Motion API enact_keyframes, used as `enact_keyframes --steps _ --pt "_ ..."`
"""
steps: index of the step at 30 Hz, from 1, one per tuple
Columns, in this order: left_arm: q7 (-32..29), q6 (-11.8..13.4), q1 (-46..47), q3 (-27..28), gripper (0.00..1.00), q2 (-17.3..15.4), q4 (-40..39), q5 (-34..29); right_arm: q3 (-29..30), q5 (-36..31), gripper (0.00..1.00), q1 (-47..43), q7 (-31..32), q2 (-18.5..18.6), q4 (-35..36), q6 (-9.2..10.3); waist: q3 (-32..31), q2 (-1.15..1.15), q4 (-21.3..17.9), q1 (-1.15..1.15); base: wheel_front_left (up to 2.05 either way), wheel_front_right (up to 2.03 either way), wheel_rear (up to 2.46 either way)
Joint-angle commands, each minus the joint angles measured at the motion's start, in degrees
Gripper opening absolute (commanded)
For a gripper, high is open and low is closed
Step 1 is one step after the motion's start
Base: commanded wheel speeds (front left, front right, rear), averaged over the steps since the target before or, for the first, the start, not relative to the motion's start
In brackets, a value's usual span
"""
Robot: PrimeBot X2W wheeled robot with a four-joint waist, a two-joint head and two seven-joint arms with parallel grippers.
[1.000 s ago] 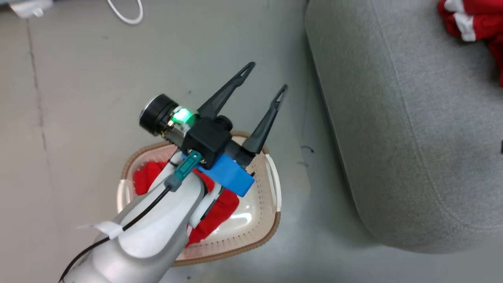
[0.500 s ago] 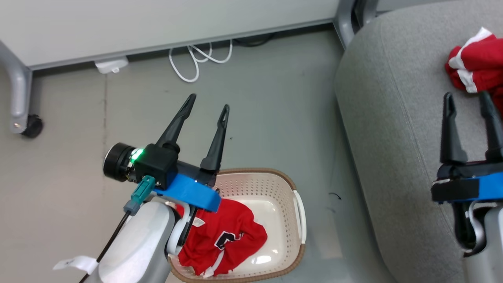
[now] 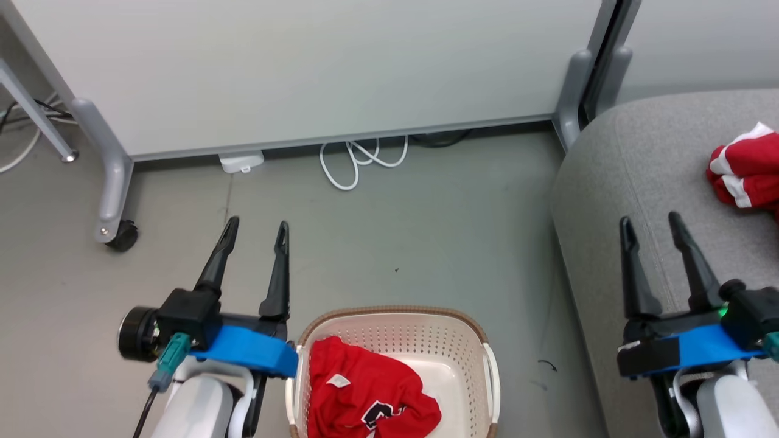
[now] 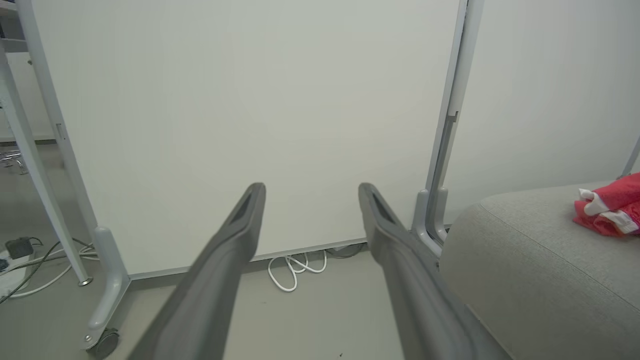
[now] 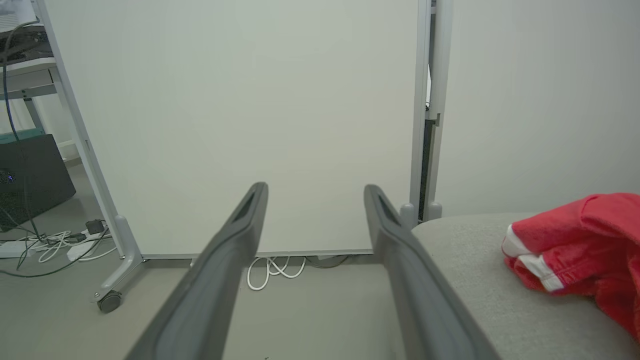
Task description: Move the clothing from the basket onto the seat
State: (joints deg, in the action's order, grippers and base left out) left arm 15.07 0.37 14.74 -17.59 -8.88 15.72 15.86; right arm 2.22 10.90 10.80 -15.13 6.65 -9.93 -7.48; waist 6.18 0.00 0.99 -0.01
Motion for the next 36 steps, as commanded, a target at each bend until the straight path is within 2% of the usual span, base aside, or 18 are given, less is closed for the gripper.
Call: enact_keyframes --steps 1,17,36 --pt "0.15 -0.48 -1.75 1.13 1.00 0.34 -0.43 -0.64 -0.47 -0.54 1.00 -1.79 -0.03 -0.46 0.26 -0.03 -1.40 0.00 0.69 0.01 0.00 0.00 0.00" --pt "0.15 -3.16 -9.57 7.19 1.00 2.53 -2.65 -4.59 0.72 -0.71 1.00 -10.32 -0.03 -3.41 3.17 -0.03 -6.13 0.00 3.60 0.01 0.00 0.00 0.00" --pt "0.15 -5.07 -9.98 9.46 1.00 4.45 -2.91 -6.97 1.62 -0.04 1.00 -11.30 -0.03 -3.81 4.13 -0.03 -5.56 0.00 3.70 0.01 0.00 0.00 0.00"
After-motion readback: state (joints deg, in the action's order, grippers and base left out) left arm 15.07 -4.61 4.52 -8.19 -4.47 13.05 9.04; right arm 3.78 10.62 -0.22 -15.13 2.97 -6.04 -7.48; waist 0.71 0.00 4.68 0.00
